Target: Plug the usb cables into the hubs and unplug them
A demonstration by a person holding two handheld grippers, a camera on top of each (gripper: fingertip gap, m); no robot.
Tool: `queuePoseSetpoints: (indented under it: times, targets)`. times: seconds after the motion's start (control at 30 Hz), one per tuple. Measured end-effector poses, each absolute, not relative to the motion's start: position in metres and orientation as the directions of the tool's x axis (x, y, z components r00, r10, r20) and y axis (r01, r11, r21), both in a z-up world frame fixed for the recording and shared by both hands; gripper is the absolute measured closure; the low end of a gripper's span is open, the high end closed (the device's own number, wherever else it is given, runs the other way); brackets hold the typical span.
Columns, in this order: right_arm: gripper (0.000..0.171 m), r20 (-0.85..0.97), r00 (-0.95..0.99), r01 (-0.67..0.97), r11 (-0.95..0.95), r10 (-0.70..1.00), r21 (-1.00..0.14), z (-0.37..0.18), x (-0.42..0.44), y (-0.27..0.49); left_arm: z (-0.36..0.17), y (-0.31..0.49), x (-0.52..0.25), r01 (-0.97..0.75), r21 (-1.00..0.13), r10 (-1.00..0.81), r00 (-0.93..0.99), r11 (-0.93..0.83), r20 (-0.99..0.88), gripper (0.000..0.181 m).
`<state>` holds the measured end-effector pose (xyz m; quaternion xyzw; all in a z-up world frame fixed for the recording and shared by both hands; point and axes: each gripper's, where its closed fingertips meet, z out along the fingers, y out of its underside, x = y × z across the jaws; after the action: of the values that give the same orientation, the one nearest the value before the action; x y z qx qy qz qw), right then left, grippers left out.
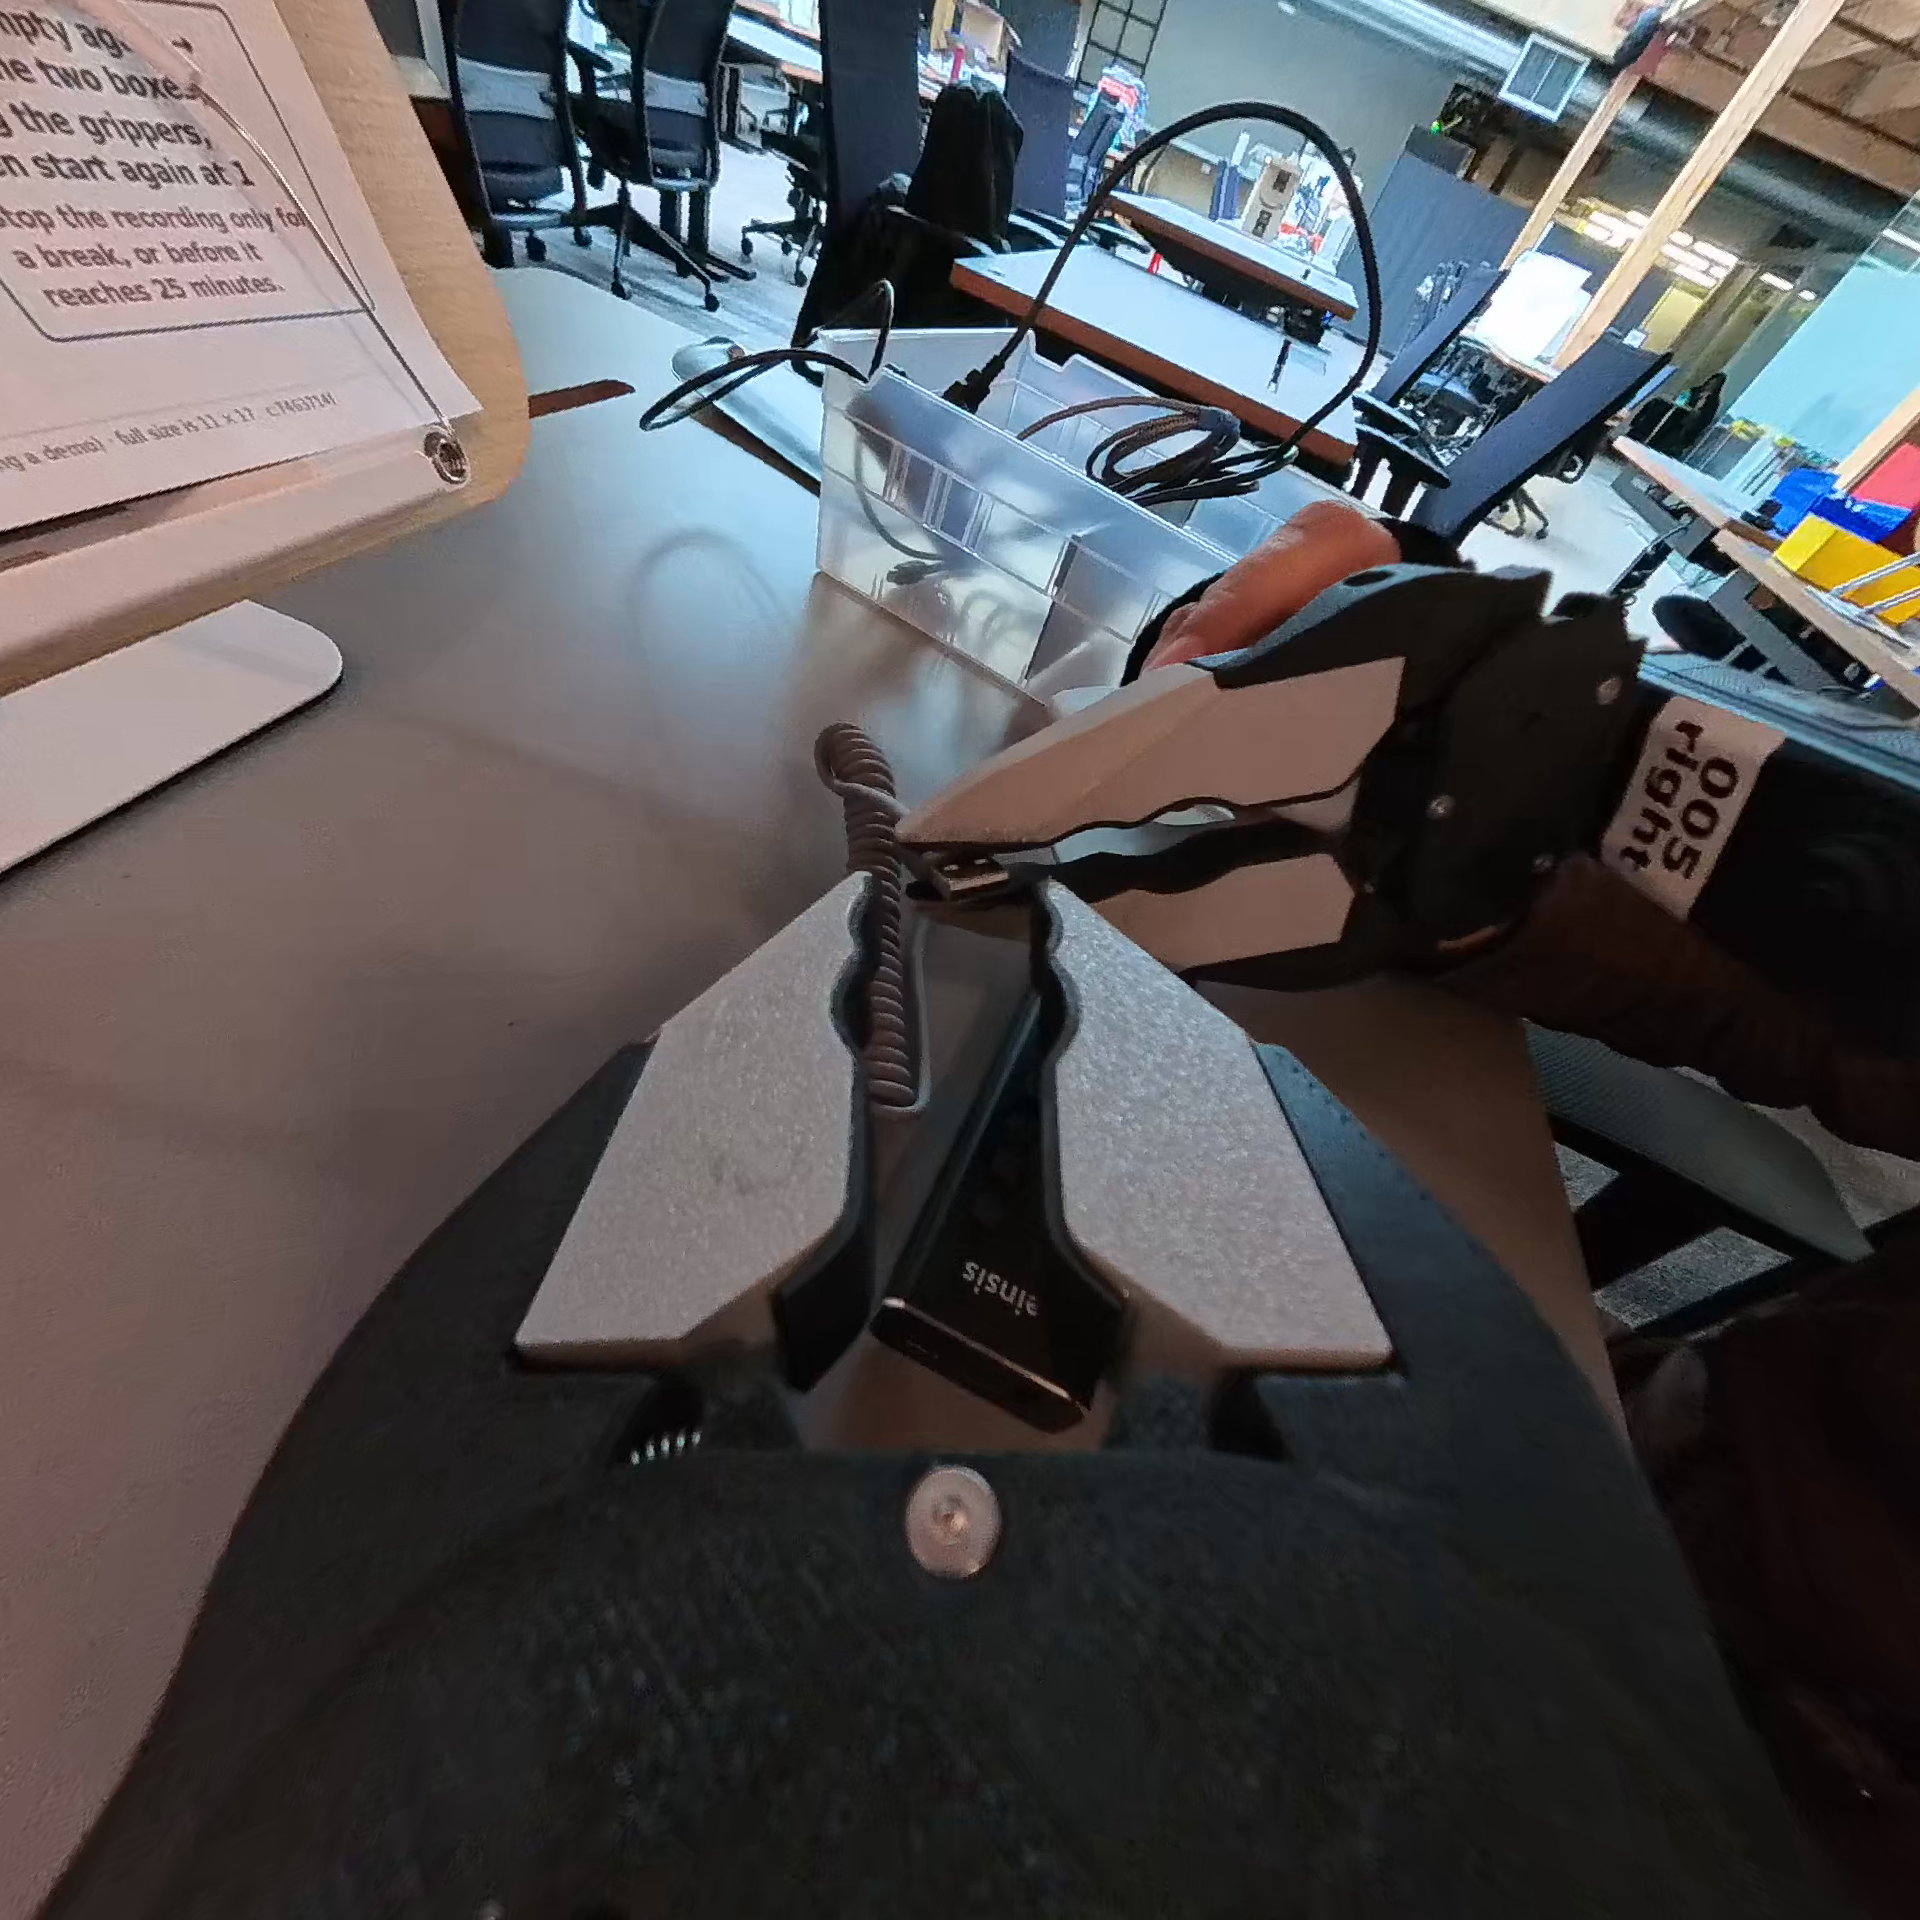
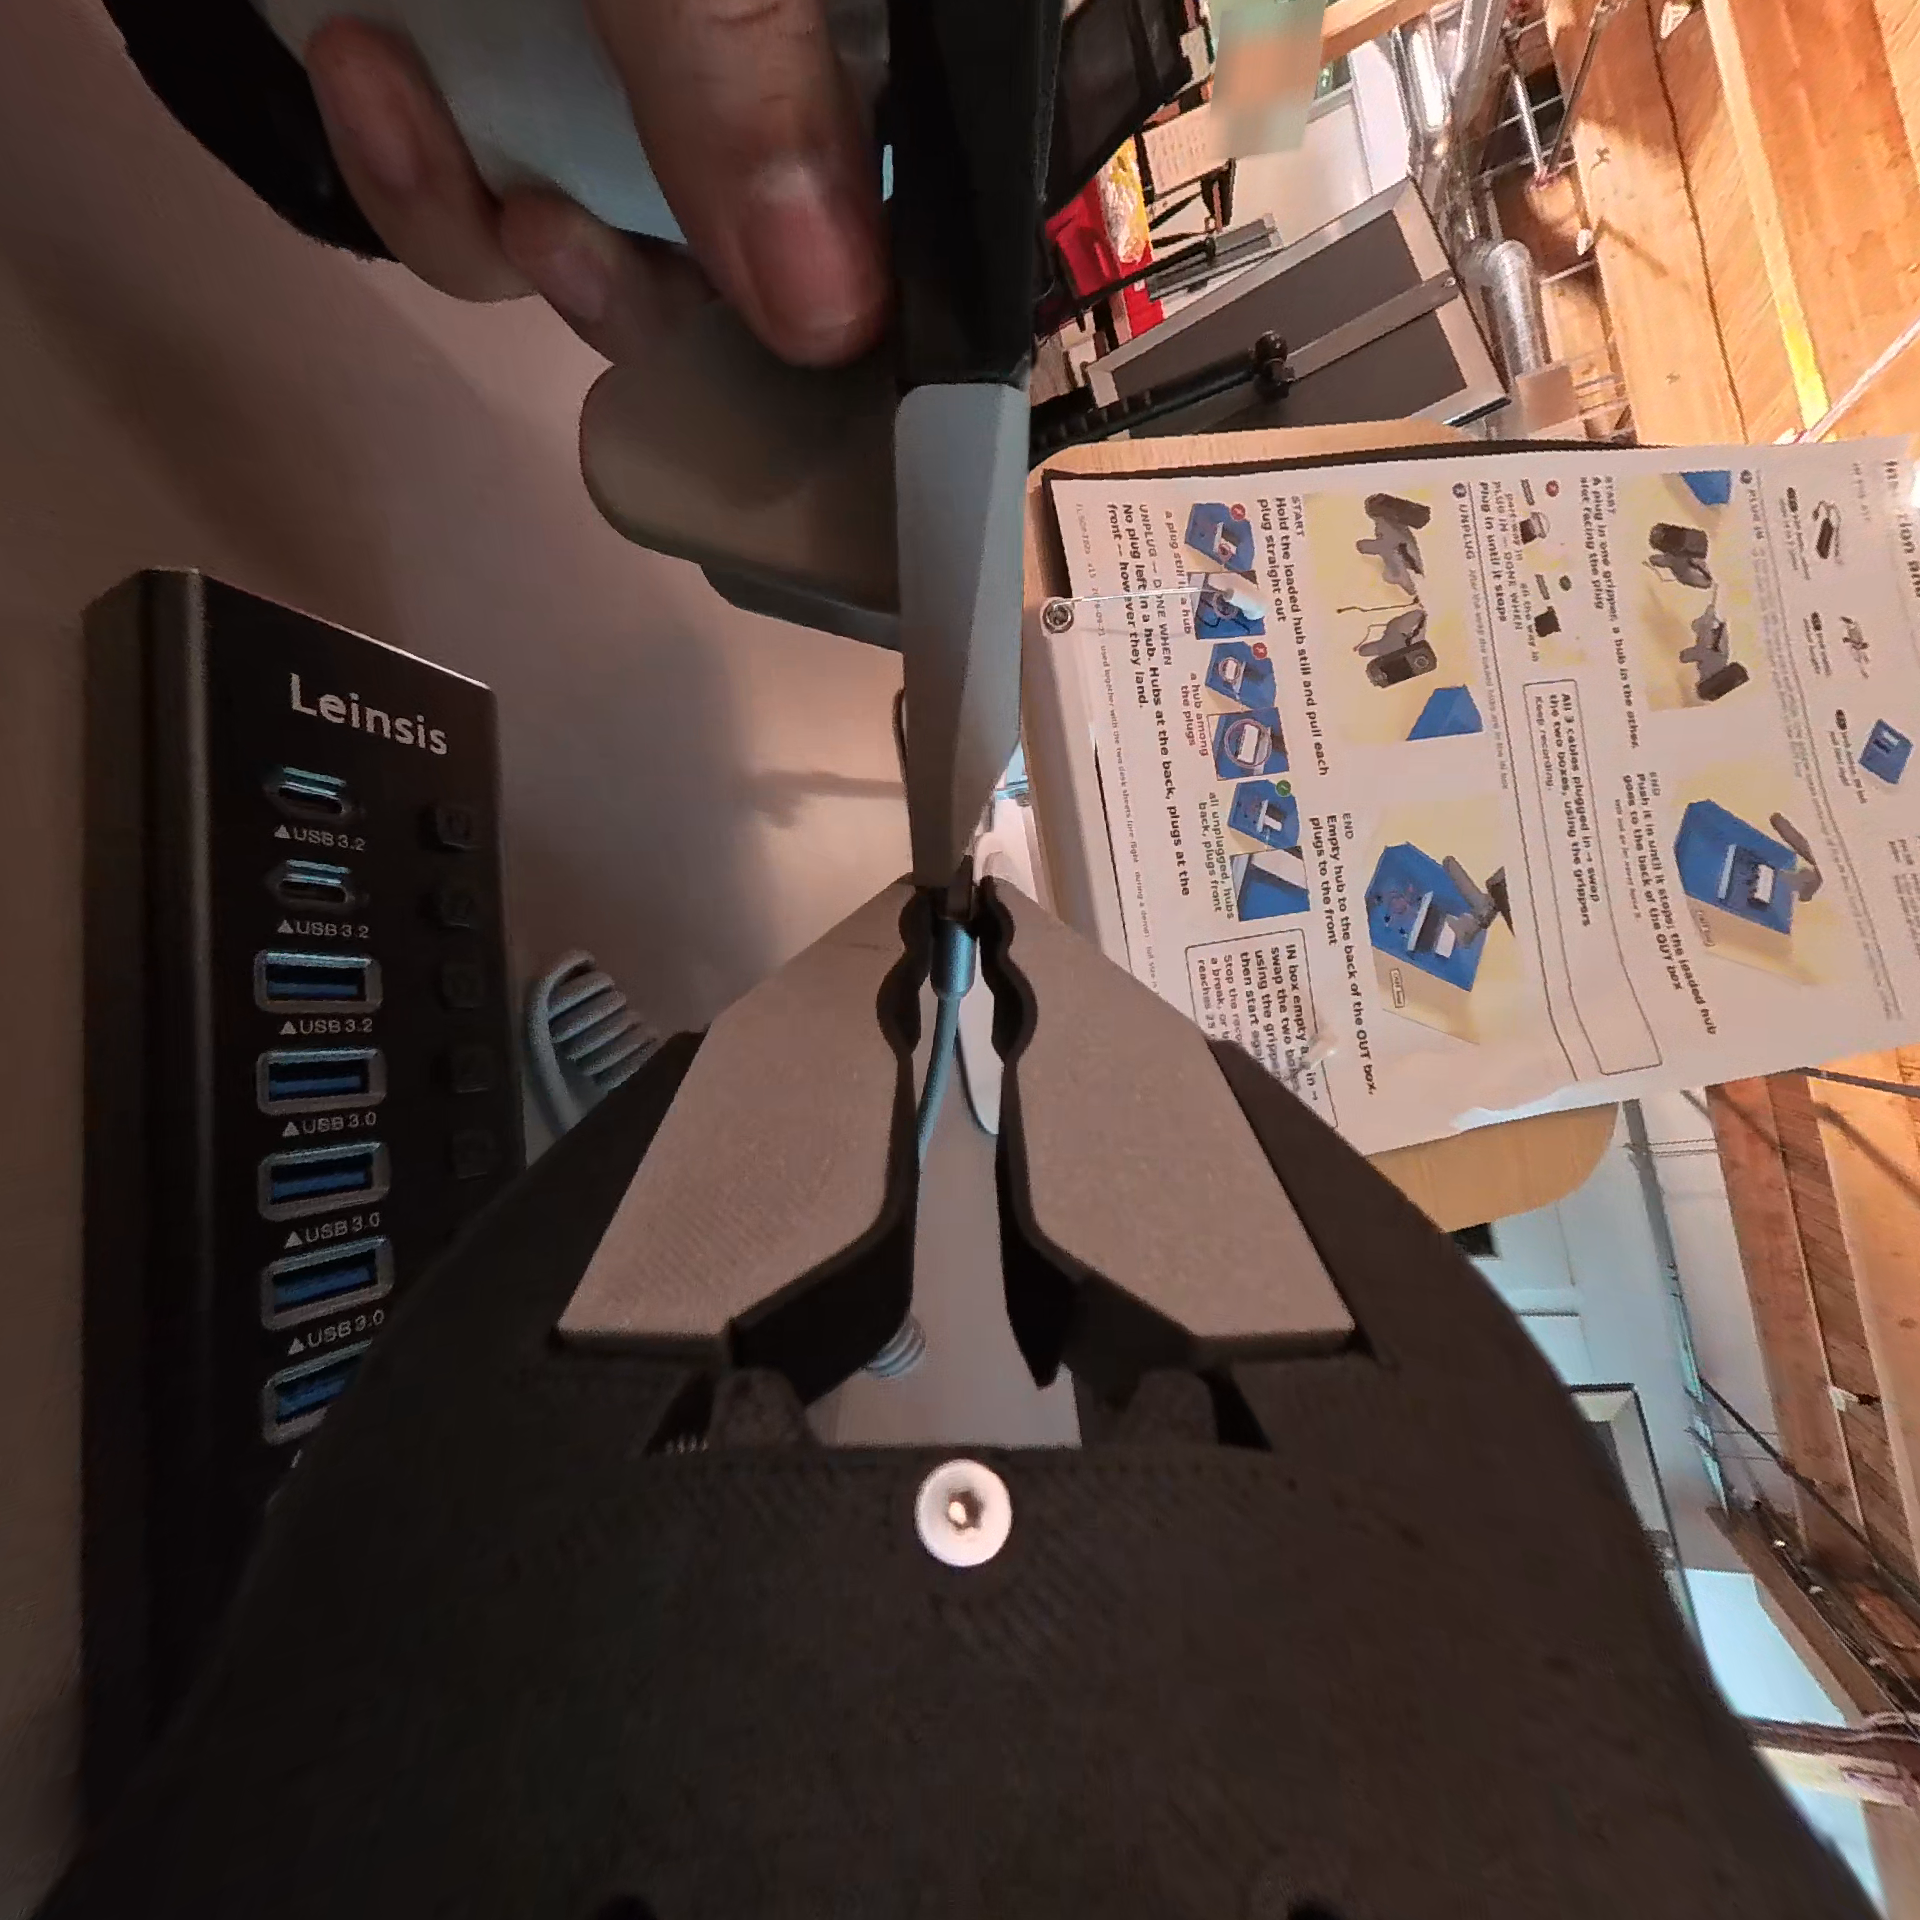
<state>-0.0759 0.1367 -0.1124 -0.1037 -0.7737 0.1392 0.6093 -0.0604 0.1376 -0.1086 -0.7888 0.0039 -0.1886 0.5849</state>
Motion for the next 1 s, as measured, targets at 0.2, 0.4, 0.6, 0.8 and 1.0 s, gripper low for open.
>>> queuePoseSetpoints:
  times: [0.2,0.4,0.6,0.8,1.0]
  targets:
    - [0.166,0.952,-0.186,0.011,0.969,0.244,-0.246,-0.11,-0.077,0.138,-0.108,0.137,-0.061,0.25,-0.915,-0.231,0.916,-0.317,0.33,0.155]
    - [0.166,0.959,-0.176,0.029,0.975,0.222,-0.22,-0.11,-0.077,0.138,-0.109,0.137,-0.062,0.275,-0.907,-0.234,0.904,-0.32,0.357,0.154]
    - [0.166,0.955,-0.198,0.017,0.975,0.222,-0.223,-0.115,-0.078,0.131,-0.112,0.139,-0.056,0.262,-0.904,-0.253,0.9,-0.338,0.355,0.153]
    - [0.164,0.948,-0.202,0.011,0.969,0.245,-0.248,-0.114,-0.077,0.131,-0.113,0.137,-0.057,0.19,-0.924,-0.24,0.93,-0.333,0.278,0.165]
    - [0.161,0.837,-0.274,0.079,0.879,0.473,-0.471,-0.113,-0.079,0.139,-0.108,0.132,-0.072,0.188,-0.934,-0.204,0.945,-0.302,0.256,0.171]
